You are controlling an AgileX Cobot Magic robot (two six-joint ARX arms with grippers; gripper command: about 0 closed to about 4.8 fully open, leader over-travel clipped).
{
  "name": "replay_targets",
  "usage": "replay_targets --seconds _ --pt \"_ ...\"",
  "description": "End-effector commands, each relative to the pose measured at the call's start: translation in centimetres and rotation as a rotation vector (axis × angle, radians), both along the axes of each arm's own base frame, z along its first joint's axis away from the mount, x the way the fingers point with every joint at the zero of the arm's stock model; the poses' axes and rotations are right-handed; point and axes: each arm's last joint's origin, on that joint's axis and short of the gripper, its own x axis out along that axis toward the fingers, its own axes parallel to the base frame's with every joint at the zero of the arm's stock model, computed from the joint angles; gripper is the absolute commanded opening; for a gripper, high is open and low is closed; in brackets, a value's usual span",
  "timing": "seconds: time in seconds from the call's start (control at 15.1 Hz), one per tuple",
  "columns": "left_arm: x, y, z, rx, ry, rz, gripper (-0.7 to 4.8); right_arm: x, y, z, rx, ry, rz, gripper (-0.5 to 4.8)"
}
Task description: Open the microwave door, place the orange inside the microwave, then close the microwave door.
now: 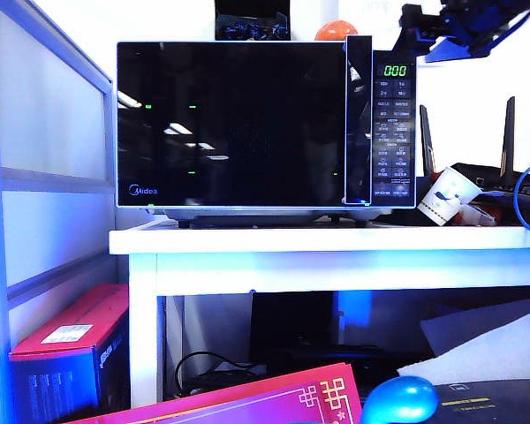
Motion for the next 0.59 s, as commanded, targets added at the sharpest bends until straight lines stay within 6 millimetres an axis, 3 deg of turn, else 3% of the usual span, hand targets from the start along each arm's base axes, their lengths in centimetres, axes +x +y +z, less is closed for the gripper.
replay_targets --seconds 0.07,0.59 --pt "-0.2 0.0 0.3 -0.003 -0.019 -0.004 -0.05 -0.4 0.2 0.5 0.016 -0.021 0.144 3.55" --pt "-0.2 0.0 0.3 -0.003 -0.019 -0.004 -0.05 1.0 0.8 0.4 0.120 -0.002 0.360 3.55"
